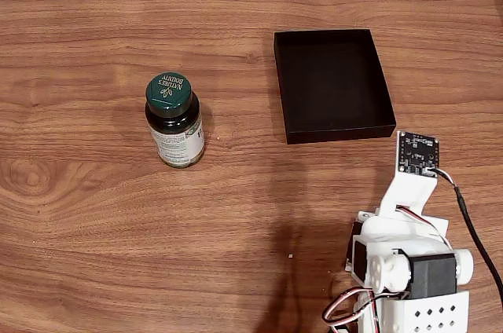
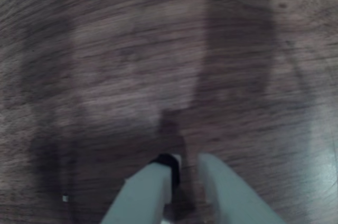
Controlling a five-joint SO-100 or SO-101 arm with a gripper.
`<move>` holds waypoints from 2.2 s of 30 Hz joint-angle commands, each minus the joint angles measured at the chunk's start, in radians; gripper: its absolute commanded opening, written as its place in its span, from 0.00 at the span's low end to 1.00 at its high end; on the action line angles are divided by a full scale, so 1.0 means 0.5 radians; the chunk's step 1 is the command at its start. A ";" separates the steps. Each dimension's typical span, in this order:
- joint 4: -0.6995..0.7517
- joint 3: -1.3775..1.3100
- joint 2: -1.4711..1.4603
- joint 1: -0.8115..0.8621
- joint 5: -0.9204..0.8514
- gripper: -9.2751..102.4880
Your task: Pick up the pill bottle and place it in the black box.
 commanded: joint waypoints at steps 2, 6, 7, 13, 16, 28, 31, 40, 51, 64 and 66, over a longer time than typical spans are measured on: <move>0.337 -0.028 -0.006 0.021 -0.012 0.08; 0.337 -0.028 -0.006 0.021 -0.012 0.08; 0.337 -0.028 -0.006 0.021 -0.012 0.08; 0.337 -0.028 -0.006 0.021 -0.012 0.08; 0.337 -0.028 -0.006 0.021 -0.012 0.08; 0.337 -0.028 -0.006 0.021 -0.012 0.08; 0.337 -0.028 -0.006 0.021 -0.012 0.08; 0.337 -0.028 -0.006 0.021 -0.018 0.08; 0.190 -0.028 -0.003 -0.095 0.270 0.21; -0.715 -0.028 -0.012 -0.595 0.454 0.16; -0.795 -0.028 -0.012 -0.641 0.445 0.16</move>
